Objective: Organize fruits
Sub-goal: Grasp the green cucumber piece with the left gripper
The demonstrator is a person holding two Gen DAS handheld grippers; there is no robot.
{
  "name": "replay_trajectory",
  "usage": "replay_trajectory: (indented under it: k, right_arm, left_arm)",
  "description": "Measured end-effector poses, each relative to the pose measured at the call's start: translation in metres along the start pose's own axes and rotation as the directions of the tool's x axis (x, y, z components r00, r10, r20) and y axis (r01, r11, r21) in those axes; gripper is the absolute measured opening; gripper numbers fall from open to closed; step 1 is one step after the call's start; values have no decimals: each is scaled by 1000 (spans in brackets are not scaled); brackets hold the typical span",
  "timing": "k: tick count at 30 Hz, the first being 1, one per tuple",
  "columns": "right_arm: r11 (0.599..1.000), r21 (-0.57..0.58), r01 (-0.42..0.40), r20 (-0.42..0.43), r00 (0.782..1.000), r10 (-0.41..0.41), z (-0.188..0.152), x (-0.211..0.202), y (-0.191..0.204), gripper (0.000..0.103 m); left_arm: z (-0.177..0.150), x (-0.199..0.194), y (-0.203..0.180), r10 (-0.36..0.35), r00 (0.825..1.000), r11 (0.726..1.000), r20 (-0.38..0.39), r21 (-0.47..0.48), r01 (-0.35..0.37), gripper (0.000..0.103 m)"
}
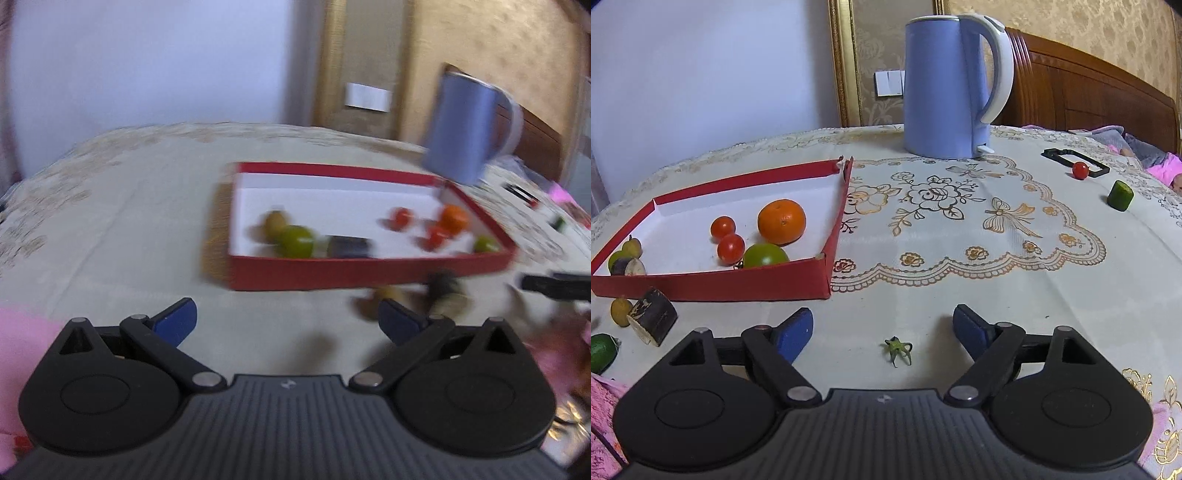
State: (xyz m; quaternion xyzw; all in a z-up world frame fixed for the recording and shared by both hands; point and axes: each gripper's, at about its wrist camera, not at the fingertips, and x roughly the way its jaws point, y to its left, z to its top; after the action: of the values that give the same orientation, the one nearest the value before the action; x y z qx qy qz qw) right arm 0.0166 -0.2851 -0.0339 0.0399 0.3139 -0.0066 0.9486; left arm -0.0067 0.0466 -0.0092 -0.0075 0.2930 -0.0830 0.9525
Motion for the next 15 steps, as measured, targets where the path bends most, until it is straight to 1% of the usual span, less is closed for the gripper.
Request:
replay_trajectory:
  k: [2, 4, 10, 13, 15]
  right_arm:
    - [1000, -10, 5, -4, 1000, -5, 0, 2, 2, 85]
    - [1000, -14, 7, -5, 1000, -7, 0, 1, 2, 85]
    - [1000, -13, 7, -4, 1000, -7, 0, 1, 2, 85]
    - [1000, -14, 7, -4, 1000, -7, 0, 1, 2, 85]
    - [1000, -15, 8, -5, 1000, -8, 0, 1, 2, 85]
  left_arm:
    - [2, -1, -15, -6, 1000, 998, -9, 55, 7, 103]
    - [3, 2, -25, -21, 999, 996, -25, 84, 23, 103]
    - [-6, 10, -36, -53, 996, 993, -78, 99, 60, 103]
    - [-9, 11, -41, -43, 996, 991, -83, 119, 52, 103]
    - [-9, 12, -43, -36, 995, 991, -91, 126, 48, 100]
